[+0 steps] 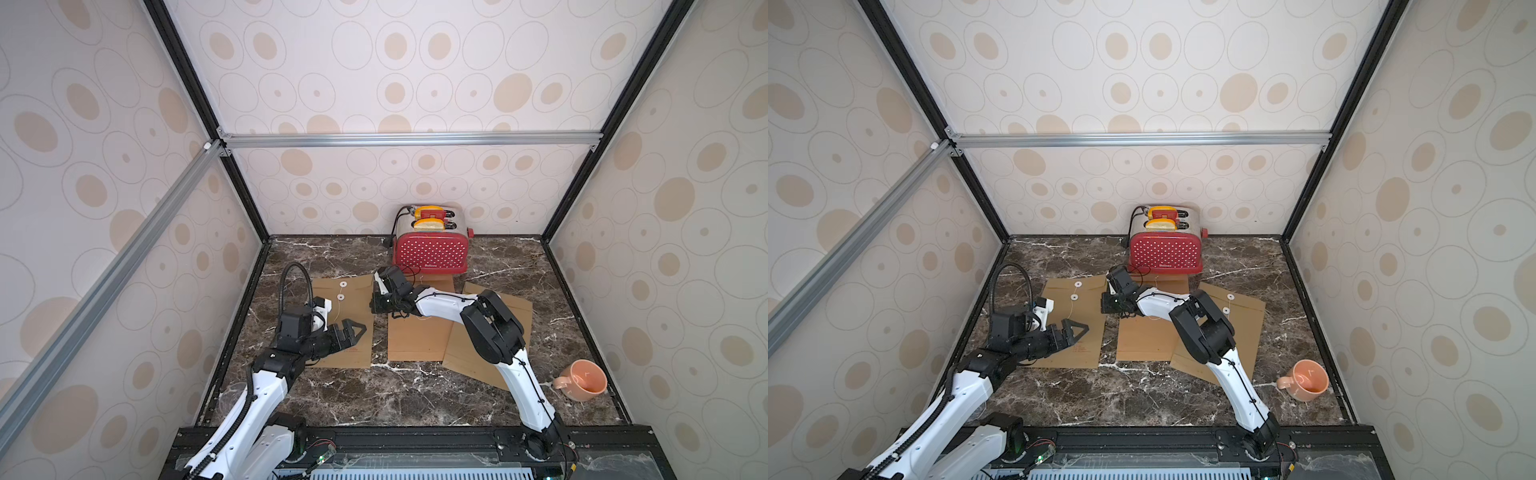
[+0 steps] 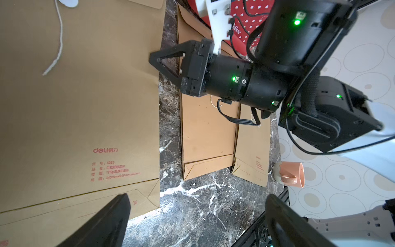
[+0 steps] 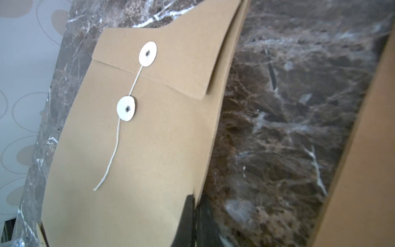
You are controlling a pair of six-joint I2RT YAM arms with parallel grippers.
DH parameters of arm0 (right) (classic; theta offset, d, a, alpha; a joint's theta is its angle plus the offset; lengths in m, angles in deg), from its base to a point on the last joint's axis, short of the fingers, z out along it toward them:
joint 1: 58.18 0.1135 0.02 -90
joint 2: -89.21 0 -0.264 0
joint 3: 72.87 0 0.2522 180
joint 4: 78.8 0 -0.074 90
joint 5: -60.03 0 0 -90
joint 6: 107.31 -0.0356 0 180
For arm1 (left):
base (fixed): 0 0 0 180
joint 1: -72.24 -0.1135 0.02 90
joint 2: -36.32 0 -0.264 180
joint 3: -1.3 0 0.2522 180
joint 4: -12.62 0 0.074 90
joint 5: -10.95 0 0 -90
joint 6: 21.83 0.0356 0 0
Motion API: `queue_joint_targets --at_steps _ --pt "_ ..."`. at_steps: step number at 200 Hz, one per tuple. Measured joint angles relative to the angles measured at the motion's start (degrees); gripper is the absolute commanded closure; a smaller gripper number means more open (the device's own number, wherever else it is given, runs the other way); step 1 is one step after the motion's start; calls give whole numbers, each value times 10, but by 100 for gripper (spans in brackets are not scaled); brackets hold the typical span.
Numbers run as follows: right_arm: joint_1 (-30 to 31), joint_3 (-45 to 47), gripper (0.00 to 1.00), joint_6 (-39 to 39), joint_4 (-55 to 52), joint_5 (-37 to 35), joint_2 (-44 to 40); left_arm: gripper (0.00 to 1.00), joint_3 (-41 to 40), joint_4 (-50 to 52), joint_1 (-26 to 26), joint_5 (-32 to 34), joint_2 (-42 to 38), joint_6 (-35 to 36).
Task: Close the mouth of the file bag
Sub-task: Place the file bag at the center of the board.
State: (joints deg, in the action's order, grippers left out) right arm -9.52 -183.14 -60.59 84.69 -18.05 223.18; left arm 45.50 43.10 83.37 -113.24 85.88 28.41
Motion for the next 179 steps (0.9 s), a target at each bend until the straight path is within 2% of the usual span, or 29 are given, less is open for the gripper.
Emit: queue_joint_targets --at_steps 46,132,154,179 --pt "8 -81 100 2 -37 0 44 1 -1 -7 -1 -2 3 0" --pt "23 -131 100 -4 -42 10 77 1 -7 -12 -2 -3 3 0" --pt "28 -138 94 -2 -50 11 78 1 -7 -12 -2 -4 3 -1" --pt "29 -138 79 2 -52 14 78 1 -7 -13 -2 -5 3 -1"
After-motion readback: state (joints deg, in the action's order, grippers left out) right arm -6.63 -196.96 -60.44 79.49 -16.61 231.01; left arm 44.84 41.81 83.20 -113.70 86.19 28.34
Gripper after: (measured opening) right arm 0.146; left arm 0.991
